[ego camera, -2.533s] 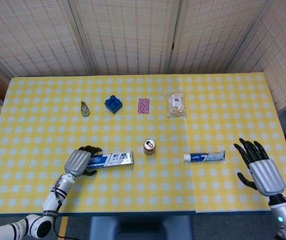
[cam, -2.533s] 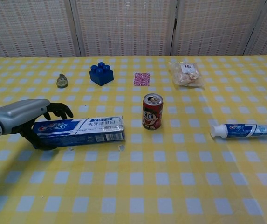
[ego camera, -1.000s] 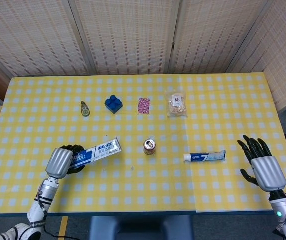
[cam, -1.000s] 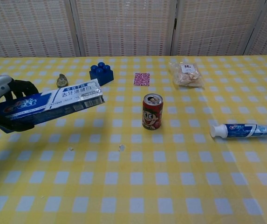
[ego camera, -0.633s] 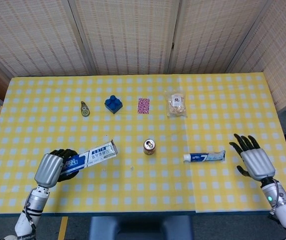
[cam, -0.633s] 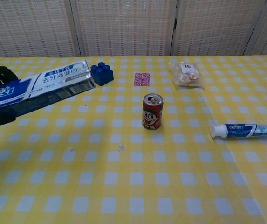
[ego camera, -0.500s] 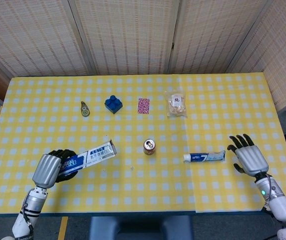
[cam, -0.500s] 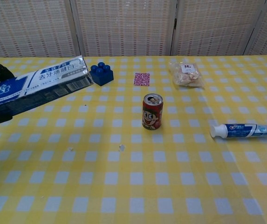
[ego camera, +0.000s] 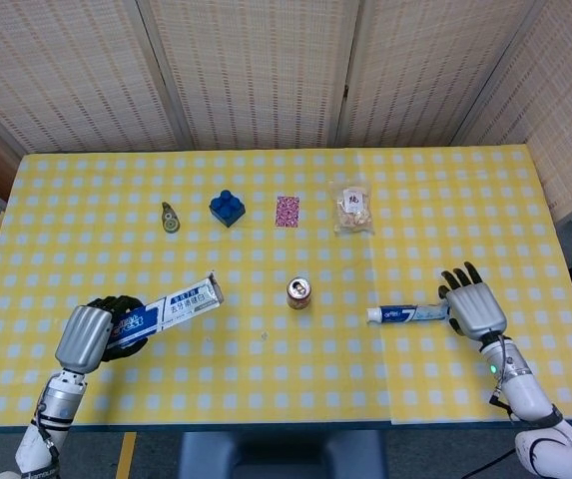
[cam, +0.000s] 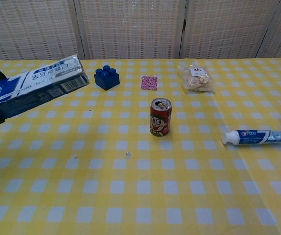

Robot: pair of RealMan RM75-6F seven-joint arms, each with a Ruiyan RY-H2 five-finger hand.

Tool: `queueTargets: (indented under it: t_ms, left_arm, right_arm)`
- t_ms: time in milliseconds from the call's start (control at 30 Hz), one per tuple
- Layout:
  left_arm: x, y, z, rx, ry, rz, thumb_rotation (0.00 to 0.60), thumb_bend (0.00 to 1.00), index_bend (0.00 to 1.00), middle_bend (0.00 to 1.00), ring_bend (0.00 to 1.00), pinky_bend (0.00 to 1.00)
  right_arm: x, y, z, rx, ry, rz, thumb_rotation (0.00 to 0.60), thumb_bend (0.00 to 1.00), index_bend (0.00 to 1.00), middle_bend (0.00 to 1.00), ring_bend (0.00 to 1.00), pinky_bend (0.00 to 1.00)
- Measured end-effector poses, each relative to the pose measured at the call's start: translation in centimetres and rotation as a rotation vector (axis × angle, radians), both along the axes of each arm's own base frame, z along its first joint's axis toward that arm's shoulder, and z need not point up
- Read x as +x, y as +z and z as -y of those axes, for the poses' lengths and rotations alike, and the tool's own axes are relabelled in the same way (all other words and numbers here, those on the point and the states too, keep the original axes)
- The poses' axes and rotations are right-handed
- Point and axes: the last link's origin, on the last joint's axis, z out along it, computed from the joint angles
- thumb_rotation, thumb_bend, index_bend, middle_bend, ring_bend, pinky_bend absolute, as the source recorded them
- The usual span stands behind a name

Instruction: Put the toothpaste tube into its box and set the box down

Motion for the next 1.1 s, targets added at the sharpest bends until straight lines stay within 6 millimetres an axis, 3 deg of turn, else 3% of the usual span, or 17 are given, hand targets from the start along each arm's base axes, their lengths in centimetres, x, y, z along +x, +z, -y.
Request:
queueTargets:
  t_ms: [567, 700, 967, 1100]
  left_arm:
    - [-0.8, 0.2, -0.5, 0.008, 0.016, 0.000, 0.600, 0.22, 0.49, 0.60, 0.50, 0.59]
    - [-0.9, 0.3, -0.6, 0.010, 0.019, 0.002, 0.600, 0.23, 0.49, 0.60, 0.50, 0.59]
    - [-1.2, 0.3, -0.9, 0.011, 0.026, 0.002, 0.600, 0.23, 0.49, 0.60, 0.50, 0.59]
    - [-1.2, 0.3, -1.0, 0.016, 0.030, 0.006, 0.600, 0.23, 0.49, 0.60, 0.50, 0.59]
  right_arm:
    - [-0.1, -3.1, 1.3, 0.028, -0.012, 0.011, 0.600, 0.34, 0.42, 0.22, 0.18, 0.03]
    - [-0.1, -3.3, 1.6, 0.022, -0.011, 0.005, 0.600, 0.34, 0.53, 0.30, 0.24, 0.14]
    - [-0.1, -3.6, 1.8, 0.010, 0.011, -0.012, 0.600, 0.34, 0.73, 0.49, 0.43, 0.54]
    - [0.0, -3.6, 1.9, -0.010, 0.036, -0.014, 0.600, 0.34, 0.76, 0.55, 0.50, 0.64]
